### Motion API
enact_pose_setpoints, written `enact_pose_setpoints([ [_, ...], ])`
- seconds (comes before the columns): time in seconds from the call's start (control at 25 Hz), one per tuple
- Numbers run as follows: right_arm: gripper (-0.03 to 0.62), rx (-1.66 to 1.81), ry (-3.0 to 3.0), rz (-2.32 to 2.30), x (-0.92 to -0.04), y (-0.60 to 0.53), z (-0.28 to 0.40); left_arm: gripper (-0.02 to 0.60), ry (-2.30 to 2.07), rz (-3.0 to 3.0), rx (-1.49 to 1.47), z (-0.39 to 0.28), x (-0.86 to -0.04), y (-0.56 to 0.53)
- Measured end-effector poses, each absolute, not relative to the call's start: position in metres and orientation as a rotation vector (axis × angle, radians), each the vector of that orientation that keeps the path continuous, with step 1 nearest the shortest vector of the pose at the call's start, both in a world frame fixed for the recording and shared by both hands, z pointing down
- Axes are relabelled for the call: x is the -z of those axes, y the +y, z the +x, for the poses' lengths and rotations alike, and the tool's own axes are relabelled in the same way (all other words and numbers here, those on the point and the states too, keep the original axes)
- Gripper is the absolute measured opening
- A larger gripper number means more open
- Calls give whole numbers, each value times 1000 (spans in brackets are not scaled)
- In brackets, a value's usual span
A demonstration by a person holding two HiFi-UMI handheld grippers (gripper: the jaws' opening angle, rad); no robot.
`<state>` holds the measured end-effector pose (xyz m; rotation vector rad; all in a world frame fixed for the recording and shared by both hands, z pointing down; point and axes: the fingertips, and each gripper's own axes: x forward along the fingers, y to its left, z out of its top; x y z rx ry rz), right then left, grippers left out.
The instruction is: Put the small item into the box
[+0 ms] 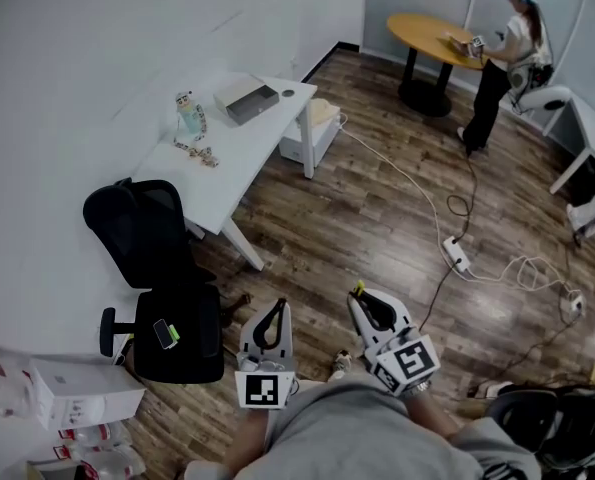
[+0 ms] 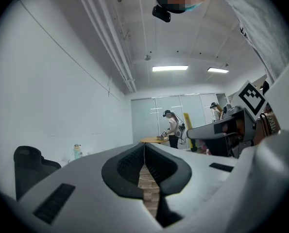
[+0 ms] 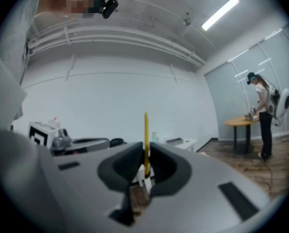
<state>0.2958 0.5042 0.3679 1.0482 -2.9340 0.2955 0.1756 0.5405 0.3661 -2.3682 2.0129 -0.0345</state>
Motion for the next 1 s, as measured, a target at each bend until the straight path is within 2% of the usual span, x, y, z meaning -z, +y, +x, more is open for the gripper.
enact_pose_setpoints([
  [0.48, 64, -307, -2932, 1047, -372, 470, 340, 35, 2052, -2347, 33, 210, -374, 513],
  [1.0, 64, -361, -2901, 1101, -390, 403, 324, 35, 2036, -2382, 48, 183, -391, 438],
])
